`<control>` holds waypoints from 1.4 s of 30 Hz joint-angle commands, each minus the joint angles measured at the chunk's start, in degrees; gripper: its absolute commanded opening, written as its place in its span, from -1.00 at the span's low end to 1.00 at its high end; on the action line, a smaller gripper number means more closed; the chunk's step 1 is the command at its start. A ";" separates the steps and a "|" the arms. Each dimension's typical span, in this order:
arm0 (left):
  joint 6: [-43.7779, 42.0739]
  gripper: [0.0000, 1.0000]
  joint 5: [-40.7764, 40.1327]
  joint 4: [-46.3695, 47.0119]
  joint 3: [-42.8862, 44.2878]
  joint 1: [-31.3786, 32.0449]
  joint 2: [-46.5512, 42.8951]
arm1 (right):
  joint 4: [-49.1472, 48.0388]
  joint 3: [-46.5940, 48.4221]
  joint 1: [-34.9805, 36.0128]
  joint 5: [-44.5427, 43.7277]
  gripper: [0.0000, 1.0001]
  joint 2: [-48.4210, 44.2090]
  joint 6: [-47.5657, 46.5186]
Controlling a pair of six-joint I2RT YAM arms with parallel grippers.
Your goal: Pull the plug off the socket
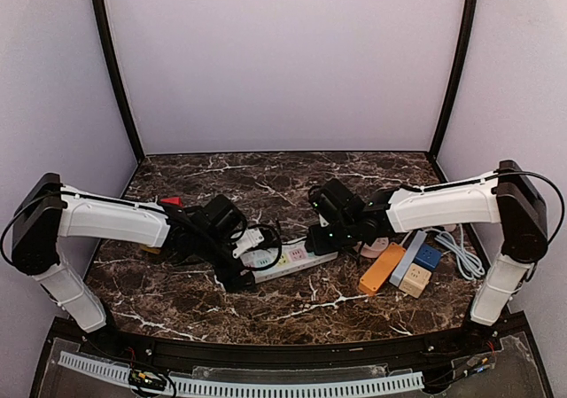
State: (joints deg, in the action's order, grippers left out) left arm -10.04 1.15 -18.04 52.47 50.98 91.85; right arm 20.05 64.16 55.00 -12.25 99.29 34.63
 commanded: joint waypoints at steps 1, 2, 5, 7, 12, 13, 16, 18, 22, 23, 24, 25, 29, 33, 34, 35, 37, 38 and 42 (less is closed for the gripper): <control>-1.90 0.96 -2.99 -1.00 1.05 -0.09 1.49 | 0.36 -0.68 -0.25 -1.10 -1.00 -1.39 2.13; -2.19 0.93 -2.42 -1.06 1.17 -0.09 1.67 | 0.34 -0.62 -0.27 -1.03 -1.00 -1.38 2.19; -2.12 0.77 -1.36 -1.85 1.52 -0.09 2.97 | 0.16 -0.44 -0.25 -1.00 -1.00 -1.23 2.04; -1.97 0.63 -1.33 -2.38 1.97 -0.09 3.73 | 0.15 -0.18 -0.27 -1.02 -1.00 -0.98 1.93; -2.16 0.42 1.09 -3.66 3.22 -0.09 5.48 | 0.16 0.41 -0.26 -0.69 -1.00 -0.38 1.85; -2.21 0.41 1.16 -3.84 3.32 -0.09 6.00 | 0.16 0.59 -0.25 -0.60 -1.00 -0.26 1.85; -2.49 0.29 0.59 -4.41 3.69 -0.09 6.58 | 0.07 0.99 -0.30 -0.28 -1.00 -0.06 1.99; -2.73 0.23 0.28 -4.65 3.72 -0.13 6.80 | -0.03 1.11 -0.27 0.00 -1.00 0.00 2.09; -3.04 0.18 0.17 -5.32 4.14 -0.09 7.39 | -1.09 0.62 -0.86 2.26 -1.00 -0.19 2.87; -3.05 0.16 0.08 -5.42 4.25 -0.07 7.73 | -1.60 0.19 -1.30 3.10 -1.00 -0.27 3.31; -3.05 0.15 0.02 -5.49 4.28 -0.04 7.95 | -2.08 -0.16 -1.64 4.03 -1.00 -0.42 3.73; -3.10 0.14 0.09 -5.54 4.28 -0.07 8.06 | -2.46 -0.42 -1.83 4.74 -1.00 -0.60 4.01; -3.05 0.10 0.37 -5.73 4.37 -0.01 8.52 | -4.20 -2.06 -2.89 7.10 -1.00 -1.47 5.73; -2.90 0.09 0.26 -5.93 4.63 0.00 8.64 | -4.69 -2.44 -3.13 7.28 -1.00 -1.77 6.16; -2.89 0.09 0.26 -5.99 4.69 0.00 8.66 | -4.57 -2.23 -3.00 6.81 -1.00 -1.63 6.05; -2.92 0.09 0.39 -6.07 4.78 0.00 8.72 | -4.35 -1.84 -2.73 6.31 -1.00 -1.40 5.88; -2.81 0.08 0.62 -6.23 4.90 0.00 9.03 | -2.57 -0.38 -1.63 3.73 -1.00 -0.67 5.56; -2.75 0.07 0.74 -6.27 4.95 0.00 9.33 | -1.25 0.71 -0.87 1.97 -1.00 -0.10 5.26; -2.58 0.05 1.24 -6.56 5.29 -0.02 9.94 | 4.39 5.15 2.40 -5.26 -1.00 2.42 4.79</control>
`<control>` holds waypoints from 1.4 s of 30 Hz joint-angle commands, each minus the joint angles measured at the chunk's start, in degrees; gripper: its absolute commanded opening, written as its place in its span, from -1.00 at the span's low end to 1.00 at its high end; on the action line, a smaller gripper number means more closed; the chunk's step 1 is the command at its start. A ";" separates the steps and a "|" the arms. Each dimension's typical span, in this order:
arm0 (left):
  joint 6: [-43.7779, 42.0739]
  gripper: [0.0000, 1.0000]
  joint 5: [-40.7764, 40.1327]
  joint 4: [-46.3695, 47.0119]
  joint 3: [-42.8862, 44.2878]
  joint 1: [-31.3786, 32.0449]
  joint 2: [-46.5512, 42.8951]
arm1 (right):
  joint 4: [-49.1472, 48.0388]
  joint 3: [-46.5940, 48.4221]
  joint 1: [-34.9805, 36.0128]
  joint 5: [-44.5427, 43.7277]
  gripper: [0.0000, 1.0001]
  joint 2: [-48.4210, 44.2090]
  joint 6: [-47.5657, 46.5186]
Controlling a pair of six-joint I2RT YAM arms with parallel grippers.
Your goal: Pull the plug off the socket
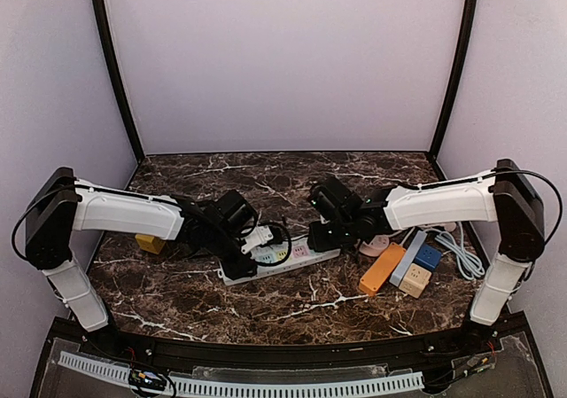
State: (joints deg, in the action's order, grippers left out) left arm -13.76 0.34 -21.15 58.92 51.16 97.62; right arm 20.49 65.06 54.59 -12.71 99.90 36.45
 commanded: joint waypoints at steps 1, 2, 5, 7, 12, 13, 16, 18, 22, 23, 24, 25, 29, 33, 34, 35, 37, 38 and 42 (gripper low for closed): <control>1.18 0.04 2.15 -3.46 -1.06 -0.19 4.20 | 4.69 5.01 3.44 -5.86 -1.00 2.66 3.06; 1.23 0.04 2.18 -3.46 -1.10 -0.20 4.13 | 5.32 5.61 3.98 -6.61 -1.00 3.22 3.28; 1.28 0.02 2.29 -3.29 -1.13 -0.18 4.14 | 6.45 6.74 4.91 -7.70 -1.00 4.59 4.30; 1.28 0.00 2.41 -3.29 -1.18 -0.18 4.12 | 7.26 7.44 5.49 -8.68 -1.00 5.15 4.81; 1.28 -0.02 2.01 -3.29 -1.18 -0.18 4.24 | 7.80 8.37 5.92 -9.23 -1.00 5.26 5.11; 1.28 -0.02 1.98 -3.29 -1.17 -0.18 4.26 | 7.76 8.41 5.89 -9.19 -1.00 5.10 5.10; 1.18 -0.04 1.80 -3.30 -1.13 -0.18 4.25 | 7.23 8.15 5.31 -8.24 -1.00 4.34 4.90; 1.21 -0.04 1.70 -3.29 -1.10 -0.18 4.25 | 6.07 7.23 4.53 -6.55 -1.00 3.34 4.87; 1.11 -0.04 1.60 -3.37 -1.11 -0.23 4.25 | 1.27 3.25 2.14 -0.84 -1.00 0.42 5.53; 1.11 -0.05 1.60 -3.37 -1.10 -0.19 4.27 | -0.06 1.97 1.42 0.73 -1.00 -0.32 5.94; 1.10 -0.05 1.53 -3.37 -1.09 -0.19 4.27 | -1.50 0.92 0.80 2.01 -1.00 -1.15 6.30; 1.10 -0.06 1.52 -3.37 -1.08 -0.18 4.26 | -2.73 -0.15 0.24 3.23 -1.00 -2.11 6.59; 1.00 -0.06 1.49 -3.46 -1.04 -0.22 4.34 | -4.34 -1.39 -0.61 4.50 -1.00 -2.99 6.95; 1.00 -0.06 1.39 -3.55 -0.93 -0.18 4.40 | -3.95 -1.01 -0.54 4.21 -1.00 -2.37 6.71; 1.01 -0.06 1.35 -3.62 -0.92 -0.18 4.41 | -3.77 -0.94 -0.56 3.97 -1.00 -2.26 6.73; 1.01 -0.07 1.33 -3.63 -0.91 -0.20 4.41 | -3.48 -0.76 -0.42 3.55 -1.00 -2.18 6.77; 0.97 -0.07 1.33 -3.68 -0.87 -0.18 4.55 | -2.36 -0.15 0.13 2.00 -1.00 -2.17 6.83; 0.95 -0.07 1.33 -3.72 -0.85 -0.18 4.63 | -1.50 0.43 0.59 0.80 -1.00 -2.16 6.80; 1.01 -0.08 1.49 -3.81 -0.71 -0.18 4.91 | 2.82 3.56 2.67 -4.64 -1.00 -1.32 6.52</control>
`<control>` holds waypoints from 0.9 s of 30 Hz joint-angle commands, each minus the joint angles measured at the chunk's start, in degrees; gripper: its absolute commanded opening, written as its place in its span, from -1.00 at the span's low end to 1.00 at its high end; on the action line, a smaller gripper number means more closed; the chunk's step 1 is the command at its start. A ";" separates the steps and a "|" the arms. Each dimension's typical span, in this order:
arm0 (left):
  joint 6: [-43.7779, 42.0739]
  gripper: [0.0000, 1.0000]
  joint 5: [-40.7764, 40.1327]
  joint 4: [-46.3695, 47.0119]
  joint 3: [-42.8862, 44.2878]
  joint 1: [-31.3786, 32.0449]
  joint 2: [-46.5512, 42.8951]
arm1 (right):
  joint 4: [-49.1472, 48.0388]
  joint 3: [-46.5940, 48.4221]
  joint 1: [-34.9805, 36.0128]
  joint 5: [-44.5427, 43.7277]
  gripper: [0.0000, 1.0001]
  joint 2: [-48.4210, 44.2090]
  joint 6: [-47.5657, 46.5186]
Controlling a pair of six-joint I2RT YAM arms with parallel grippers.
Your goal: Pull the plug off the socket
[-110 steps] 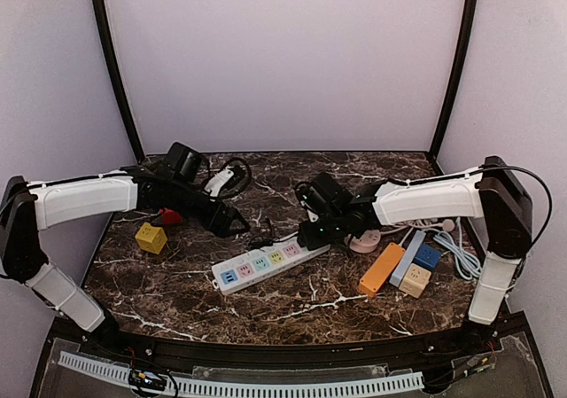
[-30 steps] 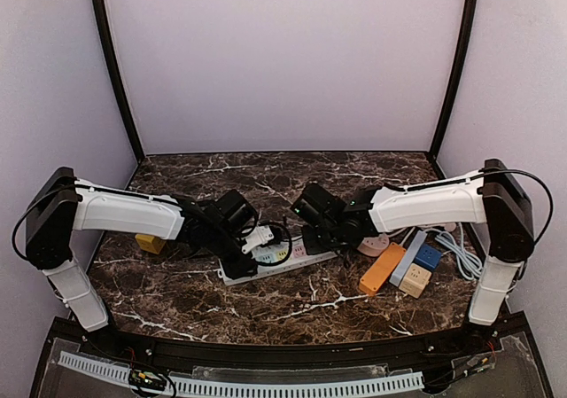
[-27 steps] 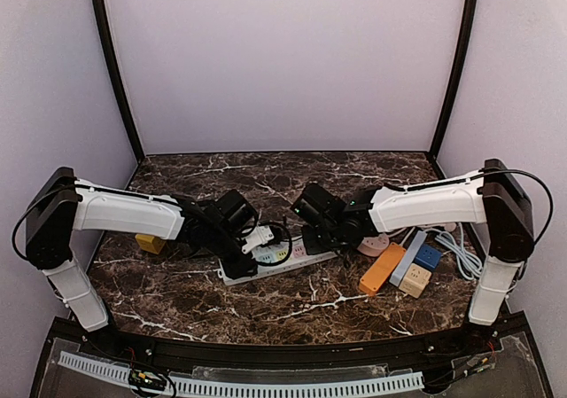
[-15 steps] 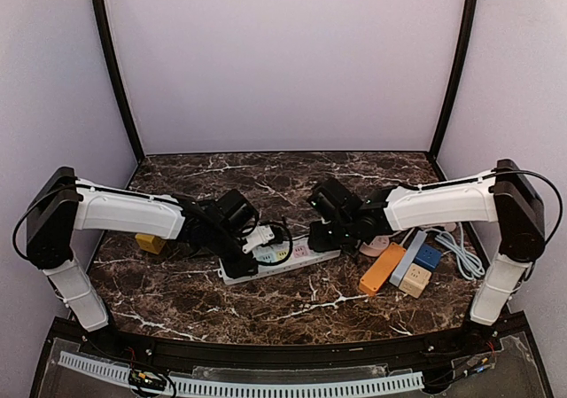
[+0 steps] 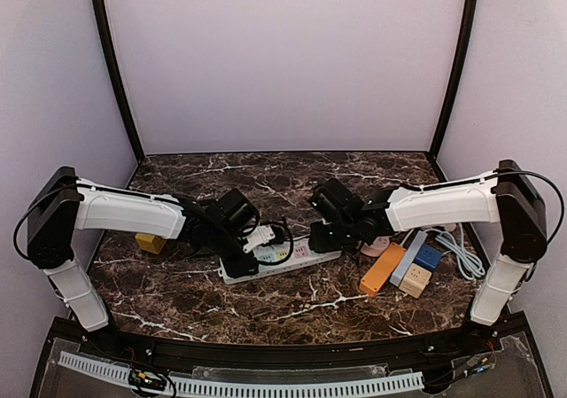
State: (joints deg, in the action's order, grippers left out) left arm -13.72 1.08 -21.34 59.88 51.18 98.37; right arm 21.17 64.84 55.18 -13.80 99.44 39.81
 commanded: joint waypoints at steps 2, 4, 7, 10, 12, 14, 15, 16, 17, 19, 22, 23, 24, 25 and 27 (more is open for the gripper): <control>1.01 -0.09 0.76 -3.69 -1.68 -0.27 4.20 | 3.95 5.26 2.88 -5.31 -1.00 -0.10 2.99; 1.04 -0.09 0.81 -3.78 -1.54 -0.21 4.26 | 5.43 6.57 3.59 -6.95 -1.00 0.89 2.74; 1.06 -0.10 0.79 -3.91 -1.50 -0.22 4.20 | 8.43 8.84 4.38 -9.56 -1.00 2.59 2.44; 1.03 -0.10 0.77 -3.88 -1.50 -0.25 4.25 | 9.54 9.79 4.50 -10.31 -1.00 3.16 2.08; 1.04 -0.10 0.76 -3.95 -1.44 -0.21 4.31 | 9.64 9.79 4.57 -10.69 -1.00 3.04 2.06; 1.06 -0.10 0.77 -4.01 -1.43 -0.21 4.34 | 9.89 9.78 4.60 -11.09 -1.00 2.77 2.05; 0.99 -0.10 0.79 -4.02 -1.47 -0.20 4.37 | 10.06 9.86 4.59 -11.24 -1.00 2.65 1.81; 0.95 -0.10 0.77 -4.00 -1.48 -0.20 4.37 | 10.29 10.01 4.50 -11.43 -1.00 2.45 1.60; 0.96 -0.09 0.77 -3.98 -1.50 -0.25 4.38 | 10.30 10.18 4.38 -11.50 -1.00 2.28 1.47; 0.97 -0.10 0.84 -4.01 -1.46 -0.21 4.45 | 10.30 10.22 3.93 -11.32 -1.00 1.54 1.29; 0.95 -0.10 0.73 -4.05 -1.46 -0.20 4.56 | 9.84 9.86 3.13 -9.84 -1.00 0.45 1.11; 0.96 -0.10 0.70 -4.06 -1.40 -0.20 4.56 | 9.51 9.60 2.91 -9.43 -1.00 0.05 1.06; 0.90 -0.10 0.68 -4.06 -1.38 -0.20 4.60 | 9.18 9.30 2.72 -9.07 -1.00 -0.28 1.00; 0.89 -0.10 0.64 -4.06 -1.36 -0.20 4.56 | 8.82 8.89 2.51 -8.61 -1.00 -0.60 1.08; 0.85 -0.10 0.55 -4.06 -1.39 -0.20 4.55 | 7.95 7.94 2.14 -7.76 -1.00 -1.13 1.38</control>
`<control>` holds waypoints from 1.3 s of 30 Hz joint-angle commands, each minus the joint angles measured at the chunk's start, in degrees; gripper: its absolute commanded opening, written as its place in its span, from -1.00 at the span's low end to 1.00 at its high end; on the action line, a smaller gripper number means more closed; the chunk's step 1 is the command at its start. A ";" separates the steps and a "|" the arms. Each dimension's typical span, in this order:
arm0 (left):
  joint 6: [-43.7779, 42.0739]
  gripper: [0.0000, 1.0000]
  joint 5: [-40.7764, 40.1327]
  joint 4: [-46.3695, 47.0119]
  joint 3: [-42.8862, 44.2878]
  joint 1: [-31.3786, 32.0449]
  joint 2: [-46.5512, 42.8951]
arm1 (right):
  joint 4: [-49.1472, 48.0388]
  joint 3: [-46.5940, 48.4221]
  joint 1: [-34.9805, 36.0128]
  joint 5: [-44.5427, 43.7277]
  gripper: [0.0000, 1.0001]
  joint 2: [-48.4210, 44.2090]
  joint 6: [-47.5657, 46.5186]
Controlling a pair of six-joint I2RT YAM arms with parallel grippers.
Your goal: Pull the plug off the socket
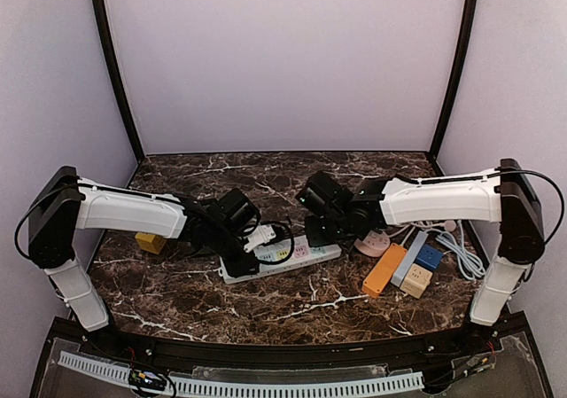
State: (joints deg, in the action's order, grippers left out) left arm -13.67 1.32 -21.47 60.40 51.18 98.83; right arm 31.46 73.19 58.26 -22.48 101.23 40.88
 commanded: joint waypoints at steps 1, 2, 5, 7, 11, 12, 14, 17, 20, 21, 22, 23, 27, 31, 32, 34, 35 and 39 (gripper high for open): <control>0.88 -0.10 0.23 -3.99 -1.94 -0.20 4.09 | -2.85 -0.92 -1.11 1.28 -1.00 -3.38 0.45; 0.90 -0.10 0.16 -4.00 -1.89 -0.20 4.05 | -3.34 -1.47 -1.23 1.56 -1.00 -3.79 0.55; 1.11 -0.05 -0.49 -3.78 -1.75 -0.20 3.16 | -5.44 -3.56 -1.55 2.79 -1.00 -5.80 0.13; 1.07 0.08 -0.60 -2.94 -2.16 -0.20 1.55 | -8.06 -5.65 -2.10 4.27 -1.00 -7.85 -0.87; 1.04 0.55 -0.62 -0.14 -3.60 -0.23 -3.69 | -12.64 -9.45 -3.32 7.88 -1.00 -12.27 -3.05; 1.07 0.59 -0.31 0.34 -4.08 -0.21 -4.77 | -13.06 -9.82 -3.63 9.03 -1.00 -13.02 -3.89; 1.78 0.69 0.72 2.03 -4.79 -0.20 -8.09 | -13.27 -10.16 -4.01 10.80 -1.00 -14.23 -5.58; 2.41 0.76 3.36 5.36 -6.04 -0.20 -14.34 | -13.27 -10.16 -4.04 13.31 -1.00 -15.91 -7.73; 3.67 0.79 7.44 6.48 -5.94 -0.20 -18.18 | -13.29 -9.84 -4.03 16.50 -1.00 -17.19 -9.25; 4.19 0.80 8.51 6.67 -5.71 -0.20 -19.54 | -13.27 -9.58 -4.03 17.68 -1.00 -17.47 -9.52; 5.41 0.80 11.11 6.82 -5.11 -0.20 -20.07 | -13.35 -9.48 -4.03 18.69 -1.00 -17.69 -9.63; 6.11 0.80 12.45 7.40 -4.94 -0.20 -20.87 | -13.59 -9.45 -4.03 19.60 -1.00 -17.92 -9.46; 10.04 0.80 18.00 10.54 -5.08 0.38 -21.31 | -16.30 -9.96 -3.90 23.00 -1.00 -18.93 -8.56; 11.20 0.80 17.76 11.50 -4.91 1.39 -19.23 | -18.84 -9.70 -3.56 26.45 -1.00 -18.76 -8.47; 11.69 0.80 17.27 11.71 -4.79 1.52 -18.41 | -19.03 -9.42 -3.42 26.93 -1.00 -18.57 -8.72; 12.44 0.80 16.66 12.28 -4.48 1.82 -17.40 | -19.15 -8.85 -3.18 27.48 -1.00 -18.13 -9.06; 12.70 0.80 16.37 12.48 -4.21 1.91 -17.11 | -19.20 -8.59 -3.06 27.89 -1.00 -17.95 -9.32; 13.16 0.61 13.57 12.88 -2.70 1.99 -15.69 | -19.73 -8.19 -2.49 29.51 -1.00 -17.48 -10.17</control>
State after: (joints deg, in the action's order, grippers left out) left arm -2.02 16.78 -9.89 55.33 52.88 82.59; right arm 14.96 63.53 54.76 4.16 83.68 32.03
